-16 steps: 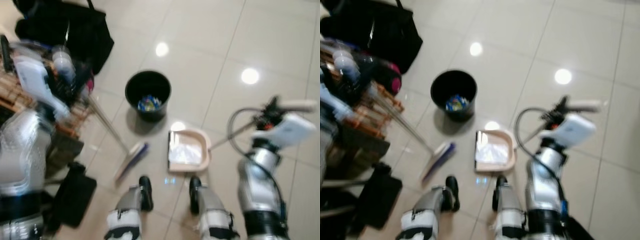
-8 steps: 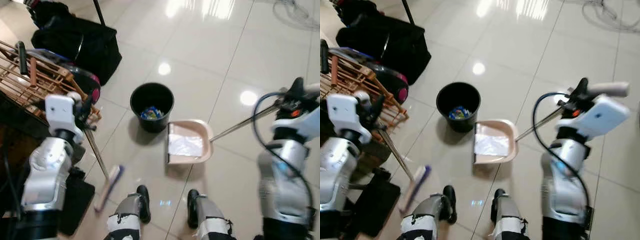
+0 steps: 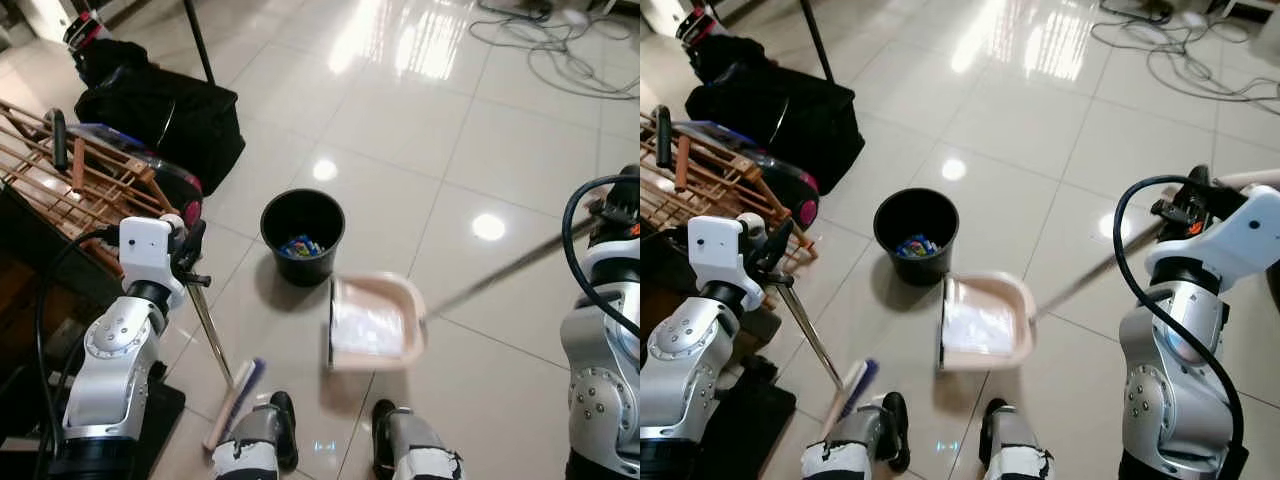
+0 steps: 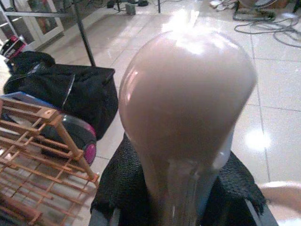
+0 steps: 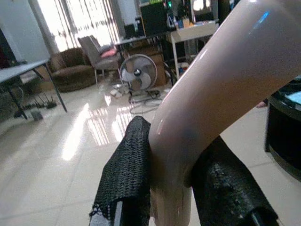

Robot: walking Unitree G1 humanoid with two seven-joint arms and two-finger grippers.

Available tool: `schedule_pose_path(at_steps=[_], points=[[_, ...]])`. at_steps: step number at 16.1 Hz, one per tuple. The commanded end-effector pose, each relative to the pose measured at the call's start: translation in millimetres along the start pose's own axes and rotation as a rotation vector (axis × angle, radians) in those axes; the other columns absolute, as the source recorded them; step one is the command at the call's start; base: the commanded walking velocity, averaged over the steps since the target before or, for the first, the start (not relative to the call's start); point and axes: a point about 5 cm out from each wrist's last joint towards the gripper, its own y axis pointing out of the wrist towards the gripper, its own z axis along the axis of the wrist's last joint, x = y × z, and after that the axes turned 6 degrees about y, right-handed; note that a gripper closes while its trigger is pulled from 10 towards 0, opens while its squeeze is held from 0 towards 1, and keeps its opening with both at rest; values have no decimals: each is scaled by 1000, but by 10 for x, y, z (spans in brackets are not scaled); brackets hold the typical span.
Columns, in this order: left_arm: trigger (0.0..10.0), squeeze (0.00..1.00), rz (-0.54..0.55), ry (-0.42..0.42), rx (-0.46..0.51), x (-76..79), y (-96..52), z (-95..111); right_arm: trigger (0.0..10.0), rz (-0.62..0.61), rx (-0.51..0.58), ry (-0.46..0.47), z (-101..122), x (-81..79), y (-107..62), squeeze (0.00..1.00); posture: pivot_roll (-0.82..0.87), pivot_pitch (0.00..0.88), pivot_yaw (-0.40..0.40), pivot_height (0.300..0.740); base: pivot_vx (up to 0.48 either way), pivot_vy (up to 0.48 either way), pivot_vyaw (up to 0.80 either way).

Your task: Sweep floor

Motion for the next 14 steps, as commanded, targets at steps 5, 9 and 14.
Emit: schedule_pose_path(at_steps=[5,9,14], points=[[10000,0,-28,62,-33,22,-47,-37,10000,120,-20,95,316,-310,6,0,-64,148,28,740,0,0,0],[10000,0,6,59,-30,9,-51,-53,10000,196,-11,154,544,-508,102,0,-66,142,20,740,0,0,0],[10000,0,24,60,-8,43,-32,-16,10000,292,3,214,821,-682,243,0,-65,133,14,740,0,0,0]])
